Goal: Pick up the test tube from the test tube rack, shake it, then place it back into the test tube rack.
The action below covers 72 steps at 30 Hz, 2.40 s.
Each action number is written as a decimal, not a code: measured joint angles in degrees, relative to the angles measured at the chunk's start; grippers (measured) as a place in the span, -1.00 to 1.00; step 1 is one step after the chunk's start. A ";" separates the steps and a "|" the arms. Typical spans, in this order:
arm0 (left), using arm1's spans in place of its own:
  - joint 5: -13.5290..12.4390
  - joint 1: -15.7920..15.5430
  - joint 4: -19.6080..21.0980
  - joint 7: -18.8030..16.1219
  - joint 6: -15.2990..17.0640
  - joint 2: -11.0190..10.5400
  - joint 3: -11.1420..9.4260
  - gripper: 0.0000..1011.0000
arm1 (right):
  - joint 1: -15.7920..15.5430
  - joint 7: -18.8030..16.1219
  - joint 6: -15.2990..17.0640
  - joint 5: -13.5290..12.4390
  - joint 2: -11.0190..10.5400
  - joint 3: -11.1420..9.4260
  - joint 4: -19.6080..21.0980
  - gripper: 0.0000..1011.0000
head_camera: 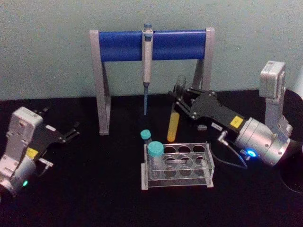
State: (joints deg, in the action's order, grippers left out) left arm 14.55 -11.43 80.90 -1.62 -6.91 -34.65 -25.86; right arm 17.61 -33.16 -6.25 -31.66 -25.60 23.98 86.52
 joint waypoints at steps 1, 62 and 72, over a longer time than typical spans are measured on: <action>0.00 0.00 0.00 0.00 0.00 0.00 0.00 0.98 | 0.10 0.34 -0.35 0.17 0.20 -0.11 -0.24 -0.54; 0.00 0.00 0.00 0.00 0.00 0.00 0.00 0.98 | 0.62 3.32 -1.51 1.56 1.90 -2.39 -2.45 -0.54; 0.00 0.00 0.00 0.00 0.00 0.00 0.00 0.98 | 0.00 3.83 -1.31 2.81 1.51 -3.11 -1.66 -0.54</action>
State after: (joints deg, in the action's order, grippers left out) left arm 14.55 -11.43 80.90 -1.62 -6.91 -34.65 -25.86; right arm 17.61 -29.33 -7.55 -28.85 -24.09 20.87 84.87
